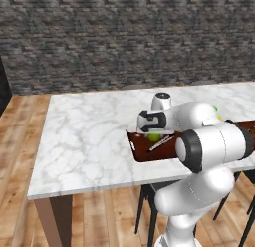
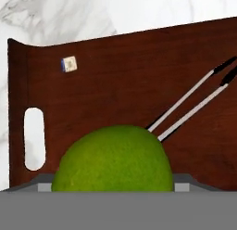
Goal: Gather the mushroom and lime from the fridge and place them on a tray on the dining counter. Then gather the chicken drumsticks from the fridge and place them on the other tray.
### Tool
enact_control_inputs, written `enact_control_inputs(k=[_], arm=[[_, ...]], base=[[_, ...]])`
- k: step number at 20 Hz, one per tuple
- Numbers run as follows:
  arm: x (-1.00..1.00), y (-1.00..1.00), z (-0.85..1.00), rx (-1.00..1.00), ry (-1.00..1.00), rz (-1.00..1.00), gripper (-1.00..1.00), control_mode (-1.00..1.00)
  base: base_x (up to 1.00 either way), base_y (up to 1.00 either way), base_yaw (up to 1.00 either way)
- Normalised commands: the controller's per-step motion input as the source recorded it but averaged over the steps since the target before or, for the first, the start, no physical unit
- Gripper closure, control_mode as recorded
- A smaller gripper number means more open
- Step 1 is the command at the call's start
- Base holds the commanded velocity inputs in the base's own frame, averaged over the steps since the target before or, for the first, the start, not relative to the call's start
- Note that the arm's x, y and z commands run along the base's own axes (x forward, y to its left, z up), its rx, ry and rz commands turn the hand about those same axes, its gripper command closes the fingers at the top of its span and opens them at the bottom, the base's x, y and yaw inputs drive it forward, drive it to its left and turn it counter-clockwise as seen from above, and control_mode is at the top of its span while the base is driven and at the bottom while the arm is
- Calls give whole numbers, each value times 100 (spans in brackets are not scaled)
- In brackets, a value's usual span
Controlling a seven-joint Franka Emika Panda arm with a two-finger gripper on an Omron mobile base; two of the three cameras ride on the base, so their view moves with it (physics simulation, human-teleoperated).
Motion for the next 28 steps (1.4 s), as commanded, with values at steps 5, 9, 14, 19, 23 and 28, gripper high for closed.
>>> enact_control_inputs(k=[5, 9, 14, 19, 23, 28], arm=[[31, 9, -35, 0, 0, -1, 100, -100], [20, 10, -35, 0, 0, 0, 100, -100], [14, 2, -34, 0, 0, 0, 100, -100], [4, 3, -26, 0, 0, 0, -100, -100], [-2, 5, 0, 0, 0, -2, -100, -100], [-29, 1, 12, 0, 2, -1, -100, -100]], base=[[0, 0, 0], [0, 0, 0], [0, 0, 0], [0, 0, 0], [0, 0, 0], [0, 0, 0]])
